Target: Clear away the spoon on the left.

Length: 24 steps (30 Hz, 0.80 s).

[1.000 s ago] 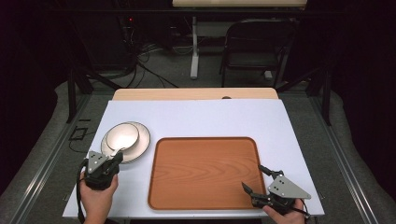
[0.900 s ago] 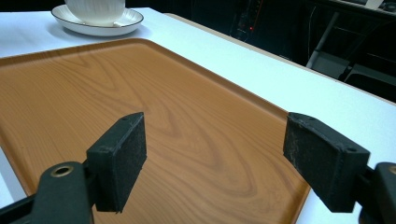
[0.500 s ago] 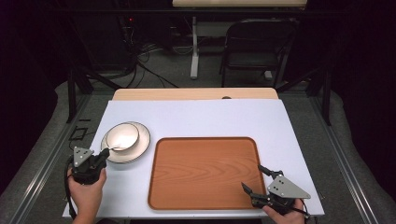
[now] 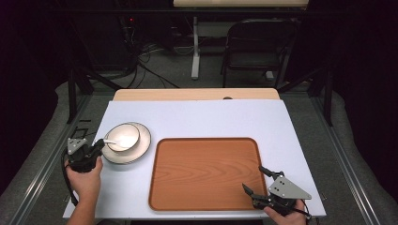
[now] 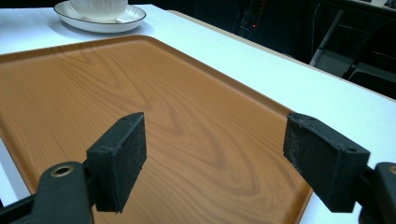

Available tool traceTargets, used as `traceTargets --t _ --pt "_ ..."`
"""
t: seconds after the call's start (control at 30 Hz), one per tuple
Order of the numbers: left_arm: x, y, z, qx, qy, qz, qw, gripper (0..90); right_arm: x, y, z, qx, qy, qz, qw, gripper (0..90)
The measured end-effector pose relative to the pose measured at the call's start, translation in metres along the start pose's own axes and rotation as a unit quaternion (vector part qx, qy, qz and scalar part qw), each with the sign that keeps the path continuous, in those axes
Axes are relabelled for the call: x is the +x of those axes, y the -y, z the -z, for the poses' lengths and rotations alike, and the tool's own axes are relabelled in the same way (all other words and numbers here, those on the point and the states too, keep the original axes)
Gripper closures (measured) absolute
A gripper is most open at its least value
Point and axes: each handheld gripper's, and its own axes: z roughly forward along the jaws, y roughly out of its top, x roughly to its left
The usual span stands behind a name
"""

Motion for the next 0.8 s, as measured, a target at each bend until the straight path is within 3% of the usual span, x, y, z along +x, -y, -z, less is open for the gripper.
traceTargets --t 0.17,0.37,0.5,0.67,0.8 --pt "0.003 -0.004 -0.005 -0.001 -0.004 0.009 1.0000 90.0 0.000 0.000 0.000 0.000 0.000 0.000 1.0000 21.1" --pt "0.002 -0.010 0.000 -0.008 0.000 0.018 0.9998 88.1 0.000 0.000 0.000 0.000 -0.001 0.000 1.0000 21.1" --pt "0.001 -0.015 0.003 -0.008 -0.002 0.028 0.9996 80.2 0.000 0.000 0.000 0.000 -0.001 0.000 1.0000 21.1" --pt "0.006 -0.023 0.006 -0.017 -0.013 0.053 0.9984 58.4 0.000 0.000 0.000 0.000 -0.001 0.000 1.0000 21.1" --pt "0.010 -0.023 0.005 -0.034 -0.025 0.042 0.9982 47.2 0.000 0.000 0.000 0.000 -0.001 0.001 1.0000 21.1"
